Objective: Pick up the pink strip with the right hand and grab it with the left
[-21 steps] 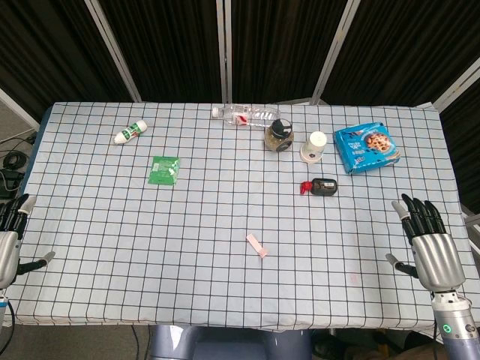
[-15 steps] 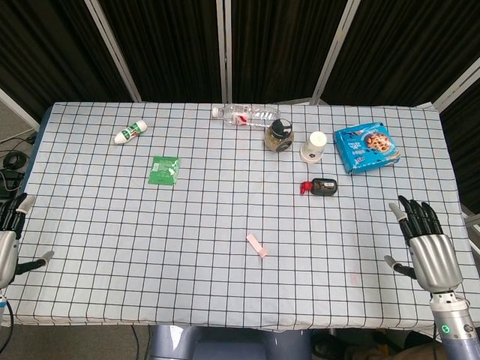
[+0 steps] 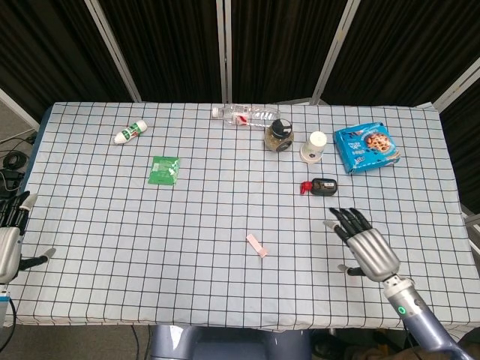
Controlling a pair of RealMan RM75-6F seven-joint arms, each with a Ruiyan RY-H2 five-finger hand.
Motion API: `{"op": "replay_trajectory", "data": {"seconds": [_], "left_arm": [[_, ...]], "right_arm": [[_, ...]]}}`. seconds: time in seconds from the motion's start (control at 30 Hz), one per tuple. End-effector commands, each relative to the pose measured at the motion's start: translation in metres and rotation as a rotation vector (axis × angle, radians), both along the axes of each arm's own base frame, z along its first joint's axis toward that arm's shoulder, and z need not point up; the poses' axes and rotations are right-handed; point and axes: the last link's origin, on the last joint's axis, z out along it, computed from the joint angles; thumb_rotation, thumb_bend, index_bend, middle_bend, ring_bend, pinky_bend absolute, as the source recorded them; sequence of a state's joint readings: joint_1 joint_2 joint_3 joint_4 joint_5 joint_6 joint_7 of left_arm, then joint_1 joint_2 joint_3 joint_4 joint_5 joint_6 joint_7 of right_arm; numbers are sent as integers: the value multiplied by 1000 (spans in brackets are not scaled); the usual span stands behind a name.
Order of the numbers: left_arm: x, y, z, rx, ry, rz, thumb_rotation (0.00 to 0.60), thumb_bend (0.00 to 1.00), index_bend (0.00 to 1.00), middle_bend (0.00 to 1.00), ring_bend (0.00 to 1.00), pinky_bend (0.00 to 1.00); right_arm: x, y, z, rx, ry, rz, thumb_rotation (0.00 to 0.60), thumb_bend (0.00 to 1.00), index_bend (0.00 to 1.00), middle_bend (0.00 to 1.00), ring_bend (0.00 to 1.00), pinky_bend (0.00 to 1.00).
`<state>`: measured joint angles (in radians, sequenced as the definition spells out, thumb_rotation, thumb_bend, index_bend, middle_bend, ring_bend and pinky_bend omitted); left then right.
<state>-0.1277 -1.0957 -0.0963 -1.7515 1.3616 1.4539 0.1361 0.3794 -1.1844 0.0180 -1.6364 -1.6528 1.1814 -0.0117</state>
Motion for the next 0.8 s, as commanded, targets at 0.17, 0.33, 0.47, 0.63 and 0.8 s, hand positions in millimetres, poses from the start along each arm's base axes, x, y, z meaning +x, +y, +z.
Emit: {"op": "replay_trajectory", "data": {"seconds": [0.17, 0.33, 0.47, 0.63, 0.8], "left_arm": [[-4, 4, -2, 4, 19, 21, 600, 0, 0, 0, 0, 0], [-7, 6, -2, 5, 20, 33, 600, 0, 0, 0, 0, 0], [-8, 7, -2, 0, 22, 38, 600, 0, 0, 0, 0, 0], [-8, 8, -5, -11, 26, 43, 600, 0, 0, 0, 0, 0], [-7, 8, -5, -11, 29, 40, 600, 0, 0, 0, 0, 0]], "right_arm": [[46, -33, -60, 195, -43, 56, 600, 85, 311, 0, 0, 0], [59, -41, -83, 229, 6, 96, 600, 120, 352, 0, 0, 0], [62, -48, -94, 230, 28, 103, 600, 148, 371, 0, 0, 0], [67, -53, -101, 194, 21, 123, 600, 176, 403, 10, 0, 0], [65, -52, -109, 197, 52, 138, 600, 211, 436, 26, 0, 0]]}}
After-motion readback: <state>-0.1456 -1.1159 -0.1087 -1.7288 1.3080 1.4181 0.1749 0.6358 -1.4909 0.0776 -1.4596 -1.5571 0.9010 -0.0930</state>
